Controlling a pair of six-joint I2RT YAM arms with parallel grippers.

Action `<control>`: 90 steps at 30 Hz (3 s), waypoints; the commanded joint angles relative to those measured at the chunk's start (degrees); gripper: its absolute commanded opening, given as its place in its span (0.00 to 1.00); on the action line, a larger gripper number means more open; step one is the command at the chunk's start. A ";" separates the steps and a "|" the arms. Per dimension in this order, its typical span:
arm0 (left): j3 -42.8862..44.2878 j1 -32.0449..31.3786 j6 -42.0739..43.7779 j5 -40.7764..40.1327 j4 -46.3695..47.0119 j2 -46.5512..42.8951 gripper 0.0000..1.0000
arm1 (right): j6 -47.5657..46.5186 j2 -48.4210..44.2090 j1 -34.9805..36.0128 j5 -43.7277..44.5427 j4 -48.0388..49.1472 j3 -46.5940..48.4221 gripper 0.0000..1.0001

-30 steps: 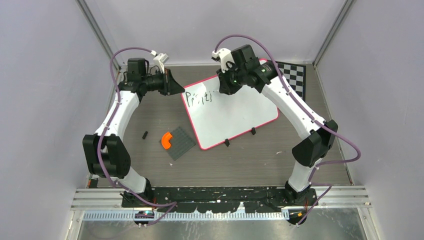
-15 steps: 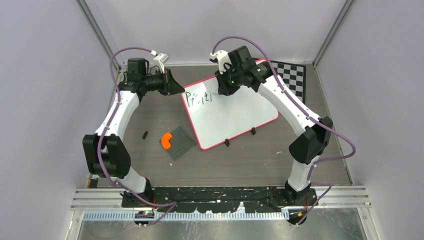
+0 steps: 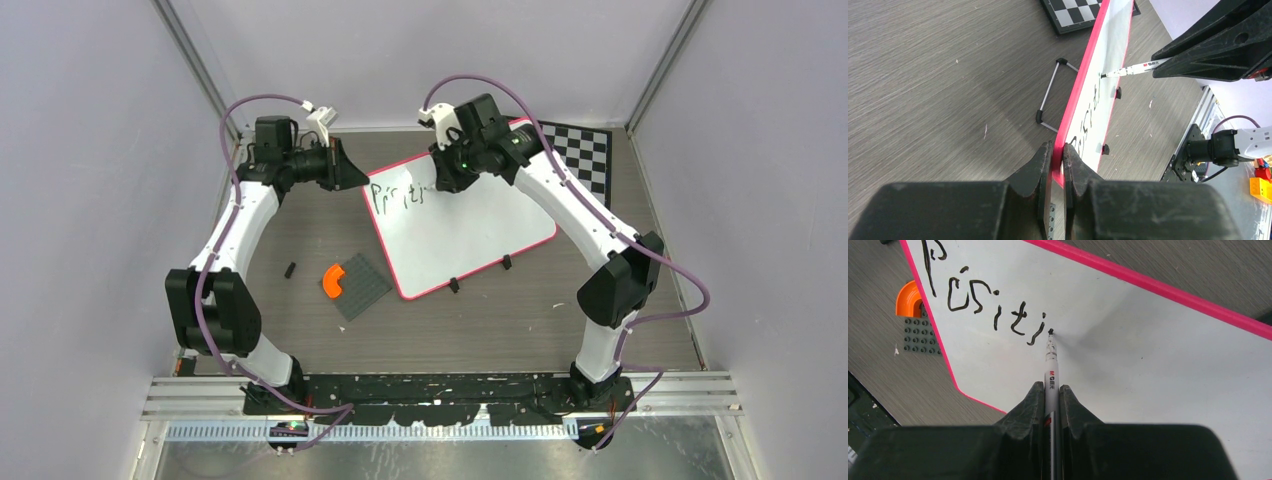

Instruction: Write a sentence on the whiteboard

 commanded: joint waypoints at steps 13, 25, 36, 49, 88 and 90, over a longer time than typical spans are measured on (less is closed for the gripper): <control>0.41 -1.55 0.76 0.36 -0.90 -0.08 0.00 | -0.85 -1.73 0.30 3.00 2.42 -0.77 0.00; 0.40 -1.57 0.85 0.10 -0.89 -0.22 0.00 | -1.09 1.11 -0.09 4.25 0.92 5.73 0.00; 0.26 -1.67 0.61 0.32 -0.76 -0.56 0.00 | -0.50 -4.62 -0.09 2.90 0.81 -0.13 0.00; 0.18 -1.75 0.50 -0.02 -0.60 -0.84 0.00 | -0.20 -1.58 -0.09 4.75 2.61 1.24 0.00; -0.10 -1.92 0.84 -0.33 -0.60 -1.07 0.00 | 0.25 -1.64 -0.16 4.02 2.13 2.53 0.00; -0.13 -1.93 0.85 -0.42 -0.64 -1.09 0.00 | 0.07 -1.19 -0.17 4.44 2.49 2.52 0.00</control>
